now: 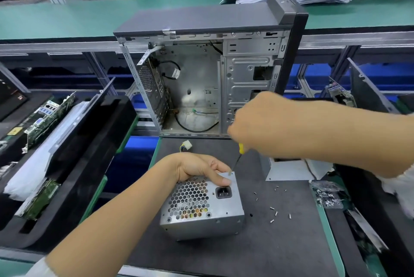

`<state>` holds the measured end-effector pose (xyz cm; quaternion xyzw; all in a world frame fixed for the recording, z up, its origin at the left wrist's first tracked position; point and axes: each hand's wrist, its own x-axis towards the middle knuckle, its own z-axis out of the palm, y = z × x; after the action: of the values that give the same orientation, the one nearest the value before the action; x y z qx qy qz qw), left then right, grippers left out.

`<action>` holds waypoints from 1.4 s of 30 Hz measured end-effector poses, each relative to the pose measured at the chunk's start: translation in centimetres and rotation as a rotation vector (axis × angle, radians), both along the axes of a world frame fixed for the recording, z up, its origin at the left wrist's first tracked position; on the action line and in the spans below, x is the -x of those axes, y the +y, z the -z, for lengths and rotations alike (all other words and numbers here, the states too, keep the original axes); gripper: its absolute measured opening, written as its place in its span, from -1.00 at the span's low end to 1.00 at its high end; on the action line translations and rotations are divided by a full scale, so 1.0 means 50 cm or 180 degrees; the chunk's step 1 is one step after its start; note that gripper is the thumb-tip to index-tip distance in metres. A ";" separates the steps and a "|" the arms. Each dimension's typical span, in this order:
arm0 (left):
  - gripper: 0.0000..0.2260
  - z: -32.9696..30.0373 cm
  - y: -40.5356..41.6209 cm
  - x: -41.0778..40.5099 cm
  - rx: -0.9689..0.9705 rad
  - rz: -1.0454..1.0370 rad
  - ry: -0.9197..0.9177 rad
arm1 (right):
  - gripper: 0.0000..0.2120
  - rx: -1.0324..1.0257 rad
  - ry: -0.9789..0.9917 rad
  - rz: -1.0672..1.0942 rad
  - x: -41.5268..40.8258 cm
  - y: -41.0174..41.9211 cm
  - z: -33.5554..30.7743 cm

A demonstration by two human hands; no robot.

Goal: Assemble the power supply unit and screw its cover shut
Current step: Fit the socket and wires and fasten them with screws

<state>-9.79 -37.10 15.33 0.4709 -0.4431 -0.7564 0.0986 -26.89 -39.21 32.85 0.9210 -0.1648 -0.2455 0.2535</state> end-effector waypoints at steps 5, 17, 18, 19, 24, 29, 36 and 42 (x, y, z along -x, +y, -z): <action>-0.88 -0.009 0.002 0.005 -0.0022 -0.0086 0.0052 | -0.72 -0.0684 -0.0817 0.0515 0.072 -0.059 0.022; -0.89 -0.021 0.015 0.072 0.0525 0.0259 -0.0293 | -0.86 -0.2055 -0.2222 0.2729 0.096 -0.059 0.470; -0.87 -0.024 0.016 0.067 0.0556 0.0177 -0.0340 | -0.87 -0.1893 -0.2272 0.2652 0.095 -0.059 0.484; -0.84 -0.028 0.018 0.061 0.0601 0.0132 -0.0401 | -0.87 -0.1777 -0.2280 0.2610 0.094 -0.057 0.492; -0.72 -0.032 0.040 0.018 0.0742 0.0333 -0.0734 | -0.81 -0.1579 -0.1990 0.2544 0.092 -0.054 0.514; -0.88 -0.022 0.054 0.016 0.0524 0.0098 -0.0534 | -0.73 -0.1542 -0.1807 0.2579 0.098 -0.057 0.528; -0.84 -0.013 0.062 0.010 0.0217 -0.0143 -0.0211 | -0.74 -0.1920 -0.2947 0.2557 0.101 -0.048 0.454; -0.77 -0.004 0.058 0.013 0.0341 -0.0253 -0.0365 | -0.86 -0.4256 -0.4268 0.1664 0.092 0.054 0.305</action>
<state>-10.42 -34.19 15.55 0.5247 -0.4688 -0.6989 0.1280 -31.48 -36.53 17.61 0.7577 -0.3002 0.2372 -0.5286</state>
